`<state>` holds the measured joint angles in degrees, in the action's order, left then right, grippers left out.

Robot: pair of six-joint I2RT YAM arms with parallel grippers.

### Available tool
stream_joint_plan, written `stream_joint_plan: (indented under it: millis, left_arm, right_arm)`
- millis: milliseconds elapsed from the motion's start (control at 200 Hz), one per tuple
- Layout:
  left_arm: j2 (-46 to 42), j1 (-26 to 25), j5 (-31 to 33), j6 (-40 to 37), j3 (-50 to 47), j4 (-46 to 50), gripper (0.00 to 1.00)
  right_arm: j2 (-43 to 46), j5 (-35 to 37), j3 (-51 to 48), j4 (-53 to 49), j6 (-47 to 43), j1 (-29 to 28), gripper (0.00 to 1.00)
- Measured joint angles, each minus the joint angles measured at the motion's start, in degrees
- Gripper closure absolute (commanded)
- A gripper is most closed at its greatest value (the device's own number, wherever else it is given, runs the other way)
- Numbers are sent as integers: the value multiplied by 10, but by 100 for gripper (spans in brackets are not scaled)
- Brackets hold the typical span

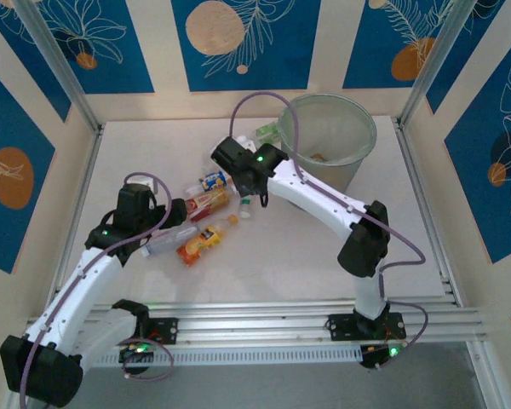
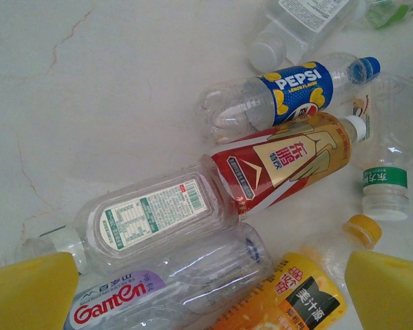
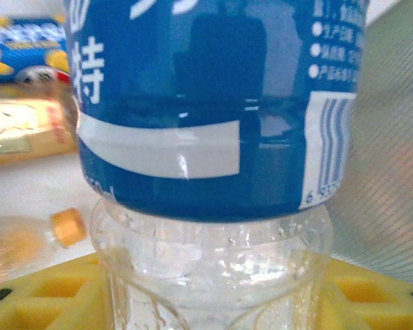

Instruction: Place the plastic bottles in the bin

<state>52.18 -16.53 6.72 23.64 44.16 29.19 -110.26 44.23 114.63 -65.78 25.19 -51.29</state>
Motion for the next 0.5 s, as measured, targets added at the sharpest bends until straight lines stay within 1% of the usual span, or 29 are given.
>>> stream_joint_plan:
  millis: [125, 275, 390, 500]
  left_arm:
    - [0, 0, 0, 0, 0, 0, 0]
    - [0, 0, 0, 0, 0, 0, 0]
    - [0, 0, 0, 0, 0, 0, 1]
    - [0, 0, 0, 0, 0, 0, 0]
  right_arm:
    - [31, 7, 52, 0, -41, -9, 72]
    - [76, 30, 87, 2, -92, 0, 72]
    - [106, 48, 92, 4, -124, 26, 72]
    - [129, 56, 85, 10, -146, 69, 71]
